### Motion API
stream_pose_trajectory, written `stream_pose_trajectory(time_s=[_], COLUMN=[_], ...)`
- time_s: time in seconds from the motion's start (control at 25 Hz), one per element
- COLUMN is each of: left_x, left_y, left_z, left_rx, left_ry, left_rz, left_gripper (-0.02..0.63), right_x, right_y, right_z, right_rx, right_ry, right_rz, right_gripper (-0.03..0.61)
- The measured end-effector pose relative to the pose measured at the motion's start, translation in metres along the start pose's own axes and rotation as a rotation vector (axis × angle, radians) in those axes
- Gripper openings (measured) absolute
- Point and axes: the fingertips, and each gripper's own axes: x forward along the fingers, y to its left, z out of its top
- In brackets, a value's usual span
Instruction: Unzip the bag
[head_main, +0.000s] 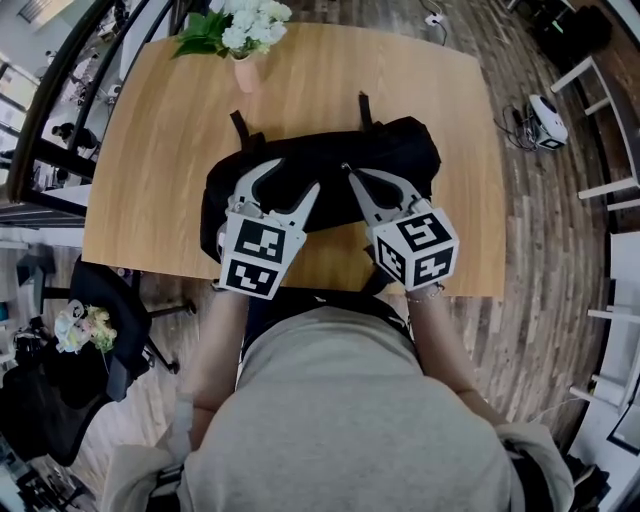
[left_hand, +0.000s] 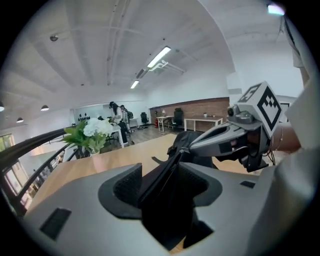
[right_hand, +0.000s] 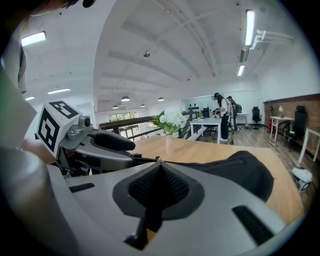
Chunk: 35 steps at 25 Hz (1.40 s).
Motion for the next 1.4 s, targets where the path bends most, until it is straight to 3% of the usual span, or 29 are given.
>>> stream_pose_trajectory(time_s=[0.28,0.48,0.6,0.96,1.4], left_x=[0.029,0.033,0.034,0.036,0.038], left_y=[-0.019,-0.021,-0.020,-0.020,-0.018], left_z=[-0.013,-0.019,-0.020,-0.021,-0.021], left_rx=[0.132,0.131,0.133,0.101,0.069], left_ry=[0.092,0.119,0.123,0.120,0.125], left_rz=[0.005,0.020,0.017,0.027,0.036], left_gripper=[0.216,0.096,0.066,0.052,0.049], right_x=[0.000,0.000,0.002,0.003,-0.001], right_y=[0.000,-0.001,-0.001,-0.003,-0.017], right_z=[0.001,0.000,0.000,-0.001,-0.004], right_rx=[0.004,0.003,0.020,0.073,0.098], right_ry=[-0.009,-0.012,-0.017,-0.034,-0.030], right_rz=[0.013,0.020,0.036,0.074,0.057], right_gripper=[0.009,0.009,0.009,0.009,0.009])
